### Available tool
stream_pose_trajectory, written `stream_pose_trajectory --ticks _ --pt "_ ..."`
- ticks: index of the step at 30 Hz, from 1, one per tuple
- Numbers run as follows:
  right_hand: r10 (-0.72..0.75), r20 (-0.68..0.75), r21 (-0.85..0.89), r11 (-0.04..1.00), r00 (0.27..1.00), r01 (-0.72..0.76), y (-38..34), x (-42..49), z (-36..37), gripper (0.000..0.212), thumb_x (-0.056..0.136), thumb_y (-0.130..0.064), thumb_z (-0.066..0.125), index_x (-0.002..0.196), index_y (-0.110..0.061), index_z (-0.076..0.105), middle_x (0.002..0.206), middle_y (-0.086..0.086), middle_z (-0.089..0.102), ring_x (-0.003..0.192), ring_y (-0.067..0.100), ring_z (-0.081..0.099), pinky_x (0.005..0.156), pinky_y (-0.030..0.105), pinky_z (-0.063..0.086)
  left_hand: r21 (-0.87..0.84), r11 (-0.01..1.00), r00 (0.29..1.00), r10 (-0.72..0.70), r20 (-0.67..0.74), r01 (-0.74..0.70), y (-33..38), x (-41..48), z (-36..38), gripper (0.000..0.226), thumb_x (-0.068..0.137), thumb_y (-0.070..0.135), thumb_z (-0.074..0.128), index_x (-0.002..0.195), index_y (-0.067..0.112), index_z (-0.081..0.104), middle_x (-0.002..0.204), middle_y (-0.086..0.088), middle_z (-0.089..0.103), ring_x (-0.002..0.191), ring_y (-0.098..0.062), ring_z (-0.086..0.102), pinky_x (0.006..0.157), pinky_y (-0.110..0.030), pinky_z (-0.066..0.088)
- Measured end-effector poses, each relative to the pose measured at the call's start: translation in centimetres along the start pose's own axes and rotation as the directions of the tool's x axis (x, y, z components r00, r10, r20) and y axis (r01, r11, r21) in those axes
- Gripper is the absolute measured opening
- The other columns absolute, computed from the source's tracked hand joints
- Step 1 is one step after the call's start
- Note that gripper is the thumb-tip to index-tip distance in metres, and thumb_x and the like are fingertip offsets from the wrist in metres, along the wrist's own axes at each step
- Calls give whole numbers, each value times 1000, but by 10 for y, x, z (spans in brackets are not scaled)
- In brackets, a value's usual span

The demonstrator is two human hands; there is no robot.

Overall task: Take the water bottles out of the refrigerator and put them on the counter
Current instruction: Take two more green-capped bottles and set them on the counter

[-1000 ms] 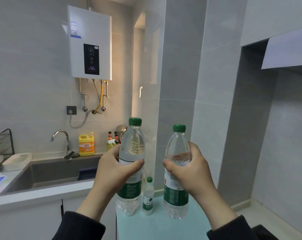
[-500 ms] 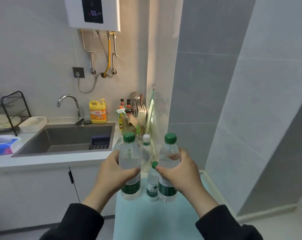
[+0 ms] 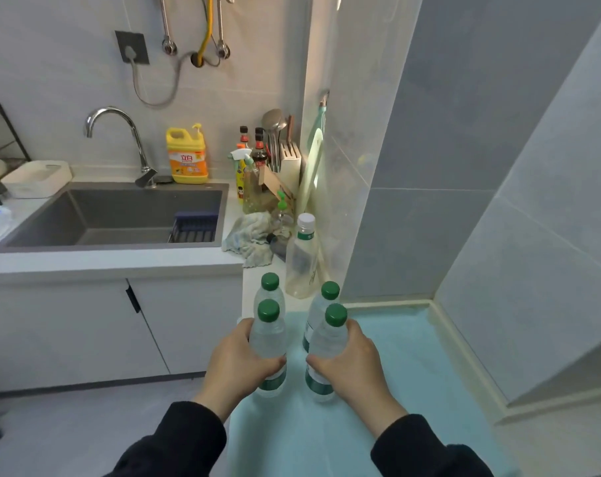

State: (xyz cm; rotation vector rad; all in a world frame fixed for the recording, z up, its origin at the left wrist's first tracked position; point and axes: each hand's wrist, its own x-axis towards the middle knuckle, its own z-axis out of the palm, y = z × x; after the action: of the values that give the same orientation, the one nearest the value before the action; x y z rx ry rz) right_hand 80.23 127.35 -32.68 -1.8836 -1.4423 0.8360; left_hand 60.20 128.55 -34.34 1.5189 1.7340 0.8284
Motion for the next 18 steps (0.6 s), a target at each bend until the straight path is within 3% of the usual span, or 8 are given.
stream_pose_trajectory --ticks 4,7,11,14,16,18 --pt "-25 21 4 1000 999 25 12 4 14 66 58 -34 88 114 -35 53 104 -12 65 98 13 63 84 34 55 -24 1000 999 -6 39 7 -14 6 12 62 55 45 81 110 44 52 92 19 67 83 0 62 60 -20 47" --pt "-21 7 9 1000 1000 21 18 4 17 62 58 -32 89 107 -40 51 101 -15 64 93 7 63 82 32 55 -61 998 999 -10 48 13 -19 10 17 55 56 43 82 102 48 52 93 20 66 83 1 62 59 -16 46" --pt "-18 26 6 1000 1000 17 21 6 17 67 60 -33 89 113 -39 49 106 -14 62 99 11 61 87 36 55 -86 996 997 8 77 -2 -20 13 20 53 59 42 83 97 50 48 94 20 65 84 0 62 56 -14 45" --pt "-16 49 10 1000 999 15 22 4 18 72 61 -35 87 121 -36 47 110 -12 60 102 12 60 90 40 55 -107 994 996 15 88 -5 -23 10 21 56 59 42 84 100 50 46 97 20 63 87 0 60 62 -17 47" --pt "-16 63 29 999 998 14 19 0 15 75 60 -39 86 123 -37 45 114 -12 59 105 12 59 92 41 53 -127 992 992 37 117 -22 -20 6 17 63 58 45 84 106 51 44 104 25 60 95 0 60 67 -15 45" --pt "-25 64 63 998 998 21 11 -4 7 79 58 -50 81 126 -40 42 121 -13 55 114 13 56 96 39 51 -145 987 986 87 143 -66 -13 6 8 84 55 51 83 128 49 41 119 28 56 108 -2 58 78 -17 45"
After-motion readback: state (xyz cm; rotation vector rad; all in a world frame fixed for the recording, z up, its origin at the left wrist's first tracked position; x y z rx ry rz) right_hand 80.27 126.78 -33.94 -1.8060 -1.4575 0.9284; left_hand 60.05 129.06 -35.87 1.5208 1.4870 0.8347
